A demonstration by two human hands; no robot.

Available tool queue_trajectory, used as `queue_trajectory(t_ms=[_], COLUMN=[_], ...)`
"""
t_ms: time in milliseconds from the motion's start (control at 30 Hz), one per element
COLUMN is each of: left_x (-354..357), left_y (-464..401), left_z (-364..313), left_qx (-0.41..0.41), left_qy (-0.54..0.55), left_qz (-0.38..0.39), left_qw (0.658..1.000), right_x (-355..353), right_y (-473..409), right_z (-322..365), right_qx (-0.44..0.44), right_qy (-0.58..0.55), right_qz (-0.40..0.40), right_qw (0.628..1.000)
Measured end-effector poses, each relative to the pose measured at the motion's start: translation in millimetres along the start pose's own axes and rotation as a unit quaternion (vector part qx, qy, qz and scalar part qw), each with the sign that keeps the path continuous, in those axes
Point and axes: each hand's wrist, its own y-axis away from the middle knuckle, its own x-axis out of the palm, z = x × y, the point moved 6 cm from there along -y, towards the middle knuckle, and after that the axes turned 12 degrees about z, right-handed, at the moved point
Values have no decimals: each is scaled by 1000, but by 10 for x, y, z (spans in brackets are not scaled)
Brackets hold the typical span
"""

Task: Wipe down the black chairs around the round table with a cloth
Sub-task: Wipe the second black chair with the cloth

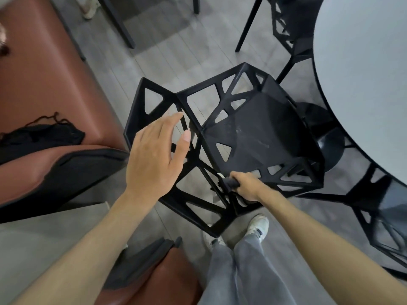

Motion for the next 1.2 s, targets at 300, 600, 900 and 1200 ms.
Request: queue_trajectory(t_ms=[300, 600, 900, 1200], left_x=[69, -4, -34, -15], left_y=[-27, -8, 9, 32], left_z=[43, -10, -8, 25], left_qx=[4, 10, 16, 25], left_qy=[-49, -14, 23, 44], left_qz=[22, 5, -22, -21], left_qw=[999, 1000, 999, 999], right_x=[97, 10, 252, 248], right_y=[-212, 1101, 1706, 1851], right_z=[-30, 517, 1222, 1642], right_qx=[18, -27, 21, -187], right_qy=[-13, 158, -75, -320], right_qz=[-11, 24, -168, -227], right_qw=[1000, 987, 983, 901])
